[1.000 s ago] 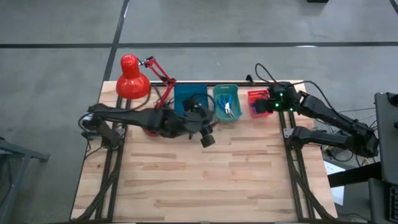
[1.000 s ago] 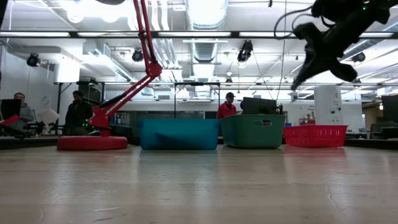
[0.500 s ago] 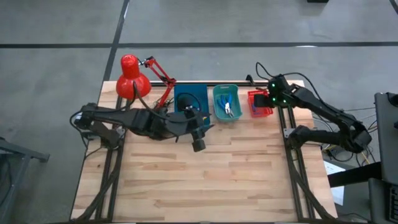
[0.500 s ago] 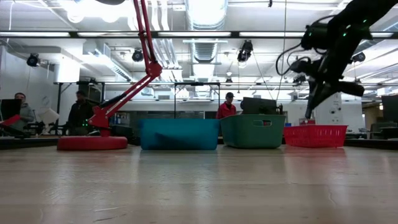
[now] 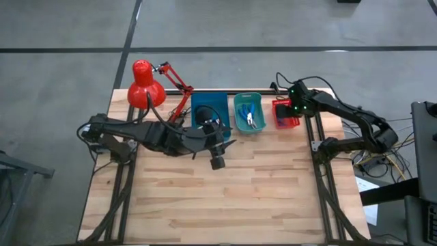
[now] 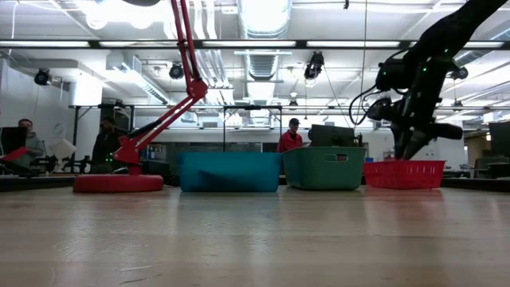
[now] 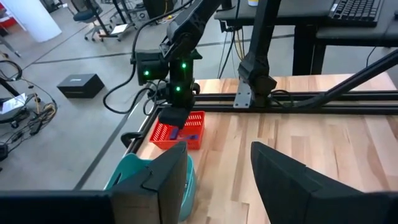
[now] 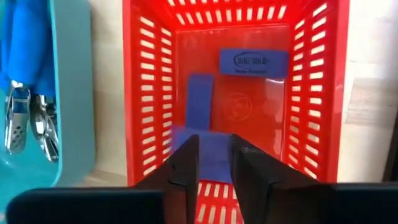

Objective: Pick & Place School Supplies
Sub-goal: Return to Home Position

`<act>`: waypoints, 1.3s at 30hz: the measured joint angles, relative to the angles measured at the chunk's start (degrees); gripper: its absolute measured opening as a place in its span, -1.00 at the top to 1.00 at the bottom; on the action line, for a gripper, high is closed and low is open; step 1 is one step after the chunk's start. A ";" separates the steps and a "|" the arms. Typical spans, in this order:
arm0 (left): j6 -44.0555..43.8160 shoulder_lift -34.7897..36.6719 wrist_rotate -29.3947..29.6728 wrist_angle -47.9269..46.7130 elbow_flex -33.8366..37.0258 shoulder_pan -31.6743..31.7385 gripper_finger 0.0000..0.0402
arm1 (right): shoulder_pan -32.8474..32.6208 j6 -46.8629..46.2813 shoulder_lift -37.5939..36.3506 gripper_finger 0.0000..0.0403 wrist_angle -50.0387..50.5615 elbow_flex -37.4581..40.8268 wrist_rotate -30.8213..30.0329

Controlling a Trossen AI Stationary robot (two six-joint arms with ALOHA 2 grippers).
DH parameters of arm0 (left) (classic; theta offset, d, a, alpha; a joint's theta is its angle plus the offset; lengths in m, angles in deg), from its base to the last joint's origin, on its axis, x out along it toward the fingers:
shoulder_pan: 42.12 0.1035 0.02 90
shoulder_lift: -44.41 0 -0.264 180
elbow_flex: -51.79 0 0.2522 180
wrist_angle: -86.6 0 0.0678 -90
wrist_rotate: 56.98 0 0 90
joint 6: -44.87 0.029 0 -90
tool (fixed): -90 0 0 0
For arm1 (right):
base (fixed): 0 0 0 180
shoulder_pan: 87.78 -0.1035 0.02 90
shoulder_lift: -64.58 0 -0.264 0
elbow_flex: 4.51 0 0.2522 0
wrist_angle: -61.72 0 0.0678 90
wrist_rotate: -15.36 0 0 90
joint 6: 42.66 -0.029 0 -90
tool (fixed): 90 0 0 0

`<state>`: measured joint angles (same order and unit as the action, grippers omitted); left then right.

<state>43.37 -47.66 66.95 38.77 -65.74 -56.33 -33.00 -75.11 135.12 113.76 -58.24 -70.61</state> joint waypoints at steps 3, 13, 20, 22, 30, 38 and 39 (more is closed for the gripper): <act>0.20 -0.01 0.00 0.02 0.03 0.01 0.09 | 0.00 -0.09 0.18 0.53 -0.82 0.00 -0.19; 3.11 -0.02 0.64 0.00 0.09 0.07 0.09 | -0.39 0.10 -1.45 0.31 -1.39 0.00 -0.29; 6.39 0.82 1.13 0.59 0.09 0.28 0.09 | -5.82 1.69 -8.71 0.33 -5.54 0.02 5.68; 6.39 1.15 2.35 0.63 0.09 0.39 0.09 | -7.93 1.13 -12.47 0.35 -8.84 0.02 9.08; 7.64 1.44 4.87 0.75 1.46 1.60 0.09 | -22.51 2.72 -28.55 0.43 -32.25 0.02 18.38; 9.45 5.42 -2.93 10.42 10.29 3.69 0.09 | -37.87 16.21 -34.46 0.44 -49.25 -0.02 18.10; 10.15 6.50 -5.43 12.58 12.02 4.11 0.09 | -39.29 16.39 -33.96 0.43 -49.25 -0.02 17.00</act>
<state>53.53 -41.17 61.52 51.35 -53.72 -52.22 -72.29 -58.71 101.16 64.51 -58.26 -53.61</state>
